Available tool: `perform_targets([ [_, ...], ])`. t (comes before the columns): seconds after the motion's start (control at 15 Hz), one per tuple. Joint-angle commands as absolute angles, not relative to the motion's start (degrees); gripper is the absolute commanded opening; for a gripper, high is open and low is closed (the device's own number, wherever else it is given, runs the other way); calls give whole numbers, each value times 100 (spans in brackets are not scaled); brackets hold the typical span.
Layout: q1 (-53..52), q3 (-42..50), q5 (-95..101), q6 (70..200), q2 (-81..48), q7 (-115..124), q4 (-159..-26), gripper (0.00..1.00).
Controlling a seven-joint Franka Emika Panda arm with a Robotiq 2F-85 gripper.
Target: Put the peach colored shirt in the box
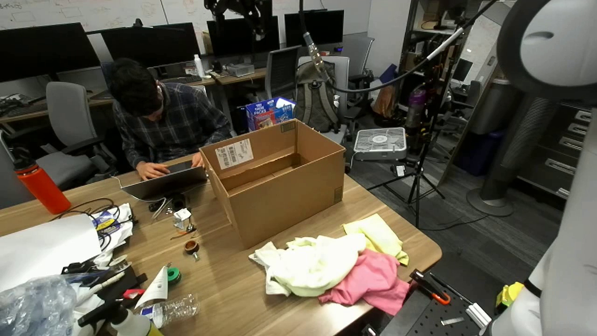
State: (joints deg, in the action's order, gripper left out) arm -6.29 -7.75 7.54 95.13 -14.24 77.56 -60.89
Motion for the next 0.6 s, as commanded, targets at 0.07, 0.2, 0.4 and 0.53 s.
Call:
perform_targets([
  [0.07,-472,-815,654,9085,-418,6556,-7225,100],
  [0.2,-460,-799,618,9097,52,6007,-7862,100],
  [0.4,-491,-751,502,9011,747,5162,-8743,100],
  [0.53,-535,-713,510,9036,1206,4732,-9357,100],
])
